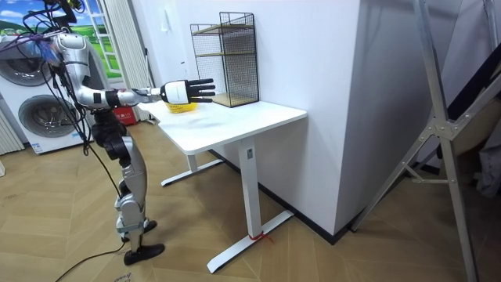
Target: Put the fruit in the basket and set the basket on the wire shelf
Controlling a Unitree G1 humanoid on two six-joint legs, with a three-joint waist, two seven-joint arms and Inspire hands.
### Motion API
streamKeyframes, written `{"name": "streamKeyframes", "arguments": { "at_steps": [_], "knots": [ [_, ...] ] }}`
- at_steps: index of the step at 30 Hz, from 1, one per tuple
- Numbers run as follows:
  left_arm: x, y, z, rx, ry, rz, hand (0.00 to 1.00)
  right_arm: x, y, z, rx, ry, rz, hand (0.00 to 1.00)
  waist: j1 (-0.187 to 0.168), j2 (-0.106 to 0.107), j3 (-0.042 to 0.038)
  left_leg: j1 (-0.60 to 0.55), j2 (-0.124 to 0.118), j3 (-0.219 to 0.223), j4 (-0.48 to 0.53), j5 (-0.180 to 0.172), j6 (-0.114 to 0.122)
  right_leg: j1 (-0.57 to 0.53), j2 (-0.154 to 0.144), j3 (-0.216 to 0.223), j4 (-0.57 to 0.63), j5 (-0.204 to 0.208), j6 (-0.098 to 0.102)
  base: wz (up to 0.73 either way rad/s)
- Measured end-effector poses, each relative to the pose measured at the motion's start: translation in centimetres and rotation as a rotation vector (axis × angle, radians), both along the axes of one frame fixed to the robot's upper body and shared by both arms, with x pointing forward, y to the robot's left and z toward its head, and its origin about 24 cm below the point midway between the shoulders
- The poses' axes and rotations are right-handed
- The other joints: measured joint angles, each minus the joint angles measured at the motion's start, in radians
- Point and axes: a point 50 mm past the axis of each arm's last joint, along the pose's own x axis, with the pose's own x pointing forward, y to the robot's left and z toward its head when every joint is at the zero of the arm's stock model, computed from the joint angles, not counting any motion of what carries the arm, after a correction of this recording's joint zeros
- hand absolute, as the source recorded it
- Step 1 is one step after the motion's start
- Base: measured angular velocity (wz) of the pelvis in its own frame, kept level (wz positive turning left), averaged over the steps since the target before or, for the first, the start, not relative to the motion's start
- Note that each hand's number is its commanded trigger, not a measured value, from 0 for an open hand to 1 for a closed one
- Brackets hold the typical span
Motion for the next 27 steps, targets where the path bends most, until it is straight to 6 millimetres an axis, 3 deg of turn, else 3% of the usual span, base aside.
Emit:
{"name": "streamKeyframes", "arguments": {
  "at_steps": [4,10,14,22,27],
  "knots": [
    [0.8,-0.4,2.9,0.111,-0.106,-0.015,0.0,-0.1,0.1,-0.2,0.02,0.0,0.036,0.0,-0.007,0.002,0.0031,-0.004,0.0,0.0,-0.003,0.0,0.0,-0.007,0.001,0.003,-0.002,0.0,0.0,-0.01],
    [2.4,-0.9,4.7,0.239,-0.132,-0.107,0.0,0.2,0.3,0.1,0.056,-0.05,0.106,0.0,-0.011,0.01,0.009,-0.005,0.0,-0.002,-0.003,0.0,0.0,-0.005,0.001,0.001,-0.002,0.0,0.0,0.0],
    [3.9,-2.1,5.0,0.234,-0.148,-0.25,0.0,0.4,0.6,0.0,0.077,-0.058,0.166,0.0,-0.011,0.008,0.0104,-0.008,0.0,0.002,-0.002,0.0,0.0,-0.014,0.0,0.002,-0.001,0.0,0.0,-0.01],
    [8.1,-5.2,4.3,0.101,-0.251,-0.627,0.0,1.0,3.3,-1.5,0.204,-0.069,0.34,0.0,-0.022,0.005,0.0162,-0.004,-0.002,0.0,-0.001,0.0,0.0,-0.005,-0.001,0.004,-0.003,0.0,0.0,0.0],
    [9.7,-7.5,3.6,0.003,-0.299,-0.852,0.0,1.6,4.7,-1.8,0.25,-0.076,0.437,0.0,-0.038,0.012,0.0198,-0.016,-0.002,0.001,0.01,0.0,0.0,-0.015,-0.002,0.004,-0.002,0.0,0.0,0.0]
  ]
}}
